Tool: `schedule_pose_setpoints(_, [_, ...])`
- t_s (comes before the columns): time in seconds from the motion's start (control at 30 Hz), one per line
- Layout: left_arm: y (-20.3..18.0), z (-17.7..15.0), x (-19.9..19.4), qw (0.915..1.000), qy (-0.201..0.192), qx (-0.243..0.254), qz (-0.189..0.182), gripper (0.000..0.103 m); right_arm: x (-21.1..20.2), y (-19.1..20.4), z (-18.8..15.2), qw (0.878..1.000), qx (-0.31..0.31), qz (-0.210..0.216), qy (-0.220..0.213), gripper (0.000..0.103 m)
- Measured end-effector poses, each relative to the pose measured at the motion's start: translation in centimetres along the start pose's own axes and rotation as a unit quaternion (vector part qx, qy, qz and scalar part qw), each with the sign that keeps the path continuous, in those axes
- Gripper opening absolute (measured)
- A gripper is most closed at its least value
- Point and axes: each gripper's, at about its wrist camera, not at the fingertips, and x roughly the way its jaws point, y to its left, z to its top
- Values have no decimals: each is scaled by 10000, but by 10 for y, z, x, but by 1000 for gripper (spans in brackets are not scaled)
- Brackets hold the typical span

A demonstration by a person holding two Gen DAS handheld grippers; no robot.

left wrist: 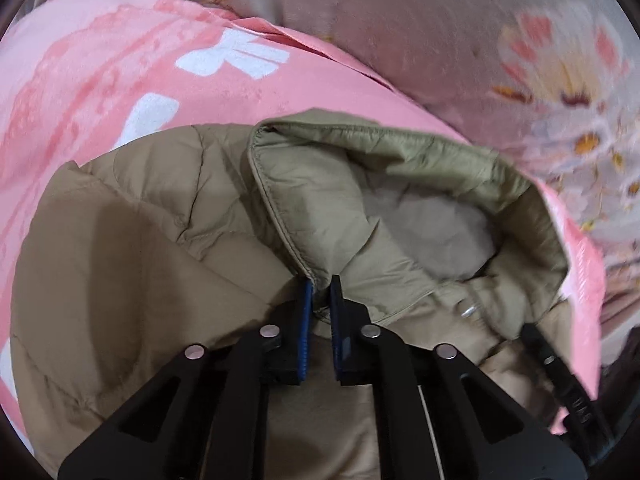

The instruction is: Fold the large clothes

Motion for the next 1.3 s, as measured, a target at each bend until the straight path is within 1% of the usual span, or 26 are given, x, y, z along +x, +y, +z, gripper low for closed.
schedule_pose_setpoints(0.1, [0,-9,1,9997,-116,198,93,7,14,-8,1,9998,42,-163,137,1])
schedule_pose_setpoints(0.2, [-1,-12,2,9992,-163,309,171,7,22,-8,-1,9991,-54,-380,204,0])
schedule_pose_setpoints(0.33, [-4,-14,4,9984,-240,436,268,7,31,-10,-5,9981,-89,-513,337,0])
schedule_pose_setpoints(0.43, [-7,-17,3,9974,-321,522,370,7,35,-11,-3,9980,-76,-462,426,0])
schedule_pose_setpoints(0.47, [-6,-17,3,9975,-339,515,358,8,35,-13,-2,9982,-19,-380,455,0])
schedule_pose_setpoints(0.53, [0,-17,-3,9983,-331,442,205,9,28,-21,-2,9981,167,-198,565,0])
schedule_pose_setpoints(0.6, [2,-17,-17,9975,-271,640,154,12,12,-27,-3,9967,295,-160,743,0])
schedule_pose_setpoints(0.63, [3,-17,-28,9960,-274,815,232,12,0,-29,-2,9962,260,-215,800,1])
schedule_pose_setpoints(0.7, [5,-11,-54,9928,-429,1054,380,12,-23,-31,5,9963,156,-460,708,4])
schedule_pose_setpoints(0.73, [6,-4,-65,9923,-527,1065,353,12,-32,-30,11,9969,116,-523,571,10])
schedule_pose_setpoints(0.77, [6,7,-77,9925,-636,985,353,14,-40,-27,20,9977,86,-546,401,13])
schedule_pose_setpoints(0.8, [5,21,-85,9929,-747,870,319,18,-45,-21,35,9983,60,-560,176,13])
schedule_pose_setpoints(0.83, [2,34,-88,9933,-816,770,290,20,-47,-15,47,9986,27,-522,-1,13])
schedule_pose_setpoints(0.87, [-3,53,-89,9938,-877,644,239,26,-44,-5,64,9991,3,-375,-219,13])
schedule_pose_setpoints(0.93, [-9,80,-81,9952,-918,275,176,27,-34,9,84,9987,20,-134,-488,13])
schedule_pose_setpoints(0.97, [-11,89,-74,9956,-910,144,142,27,-22,19,93,9982,-79,-140,-580,13])
schedule_pose_setpoints(1.0, [-15,99,-62,9963,-840,34,184,27,-13,26,96,9980,-179,-225,-561,13])
schedule_pose_setpoints(1.03, [-18,103,-50,9964,-777,-27,326,27,0,32,98,9977,-297,-350,-491,13])
schedule_pose_setpoints(1.07, [-21,104,-39,9970,-671,-28,381,27,20,38,96,9974,-448,-472,-305,13])
schedule_pose_setpoints(1.13, [-28,97,-8,9985,-239,127,479,26,45,44,89,9955,-674,-662,90,12])
schedule_pose_setpoints(1.17, [-27,92,-3,9987,-153,172,457,25,50,44,80,9942,-800,-696,182,11])
schedule_pose_setpoints(1.23, [-29,76,3,9987,-69,361,364,25,47,44,65,9916,-1094,-651,227,9])
schedule_pose_setpoints(1.3, [-28,59,5,9969,-65,643,438,26,45,39,49,9867,-1406,-785,234,7])
